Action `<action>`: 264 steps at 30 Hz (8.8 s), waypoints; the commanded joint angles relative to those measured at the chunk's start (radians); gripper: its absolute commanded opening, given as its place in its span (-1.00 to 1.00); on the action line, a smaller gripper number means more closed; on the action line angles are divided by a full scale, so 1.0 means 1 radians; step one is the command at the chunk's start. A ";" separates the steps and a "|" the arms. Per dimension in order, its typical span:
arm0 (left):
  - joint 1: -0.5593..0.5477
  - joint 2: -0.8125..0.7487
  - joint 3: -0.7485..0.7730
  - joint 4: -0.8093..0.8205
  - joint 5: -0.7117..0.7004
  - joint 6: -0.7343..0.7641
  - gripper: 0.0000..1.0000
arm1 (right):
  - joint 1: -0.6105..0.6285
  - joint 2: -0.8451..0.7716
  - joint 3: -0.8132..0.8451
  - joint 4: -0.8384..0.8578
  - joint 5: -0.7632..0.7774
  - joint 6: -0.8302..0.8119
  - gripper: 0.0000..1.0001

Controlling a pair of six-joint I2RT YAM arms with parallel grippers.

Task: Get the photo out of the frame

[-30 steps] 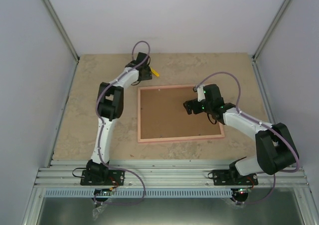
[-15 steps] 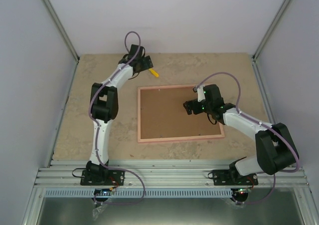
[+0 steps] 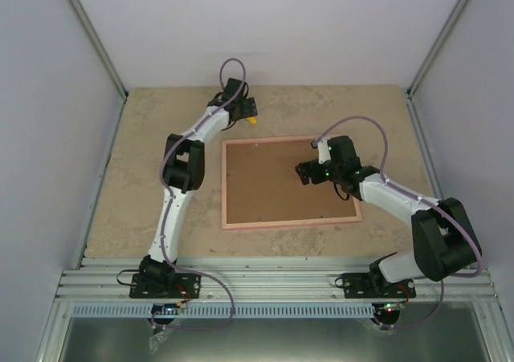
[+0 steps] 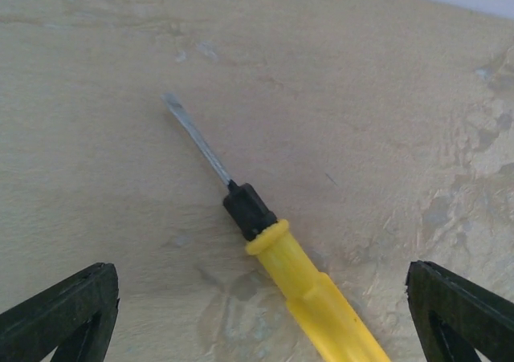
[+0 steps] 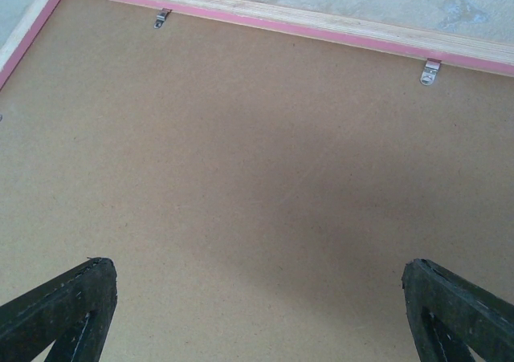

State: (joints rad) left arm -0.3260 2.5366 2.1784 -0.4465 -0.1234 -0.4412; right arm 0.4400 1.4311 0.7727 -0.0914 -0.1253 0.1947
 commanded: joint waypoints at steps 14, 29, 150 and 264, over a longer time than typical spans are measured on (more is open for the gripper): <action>-0.002 0.005 -0.001 -0.183 -0.097 -0.048 0.57 | 0.003 -0.022 -0.009 0.005 -0.018 0.006 0.95; 0.036 -0.020 -0.032 -0.183 -0.011 -0.015 -0.26 | 0.003 -0.040 -0.025 0.014 -0.035 0.015 0.95; -0.259 -1.208 -1.266 0.614 0.462 -0.274 -1.00 | 0.095 0.220 0.167 0.697 -0.469 0.774 -0.98; -0.065 -1.118 -1.198 0.324 0.552 -0.954 -1.00 | 0.484 0.101 0.169 0.309 0.326 -0.604 -0.16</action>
State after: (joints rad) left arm -0.3962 1.4017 0.9531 -0.1074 0.3847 -1.3697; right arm 0.9138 1.5085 0.9447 0.1654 0.1410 -0.3721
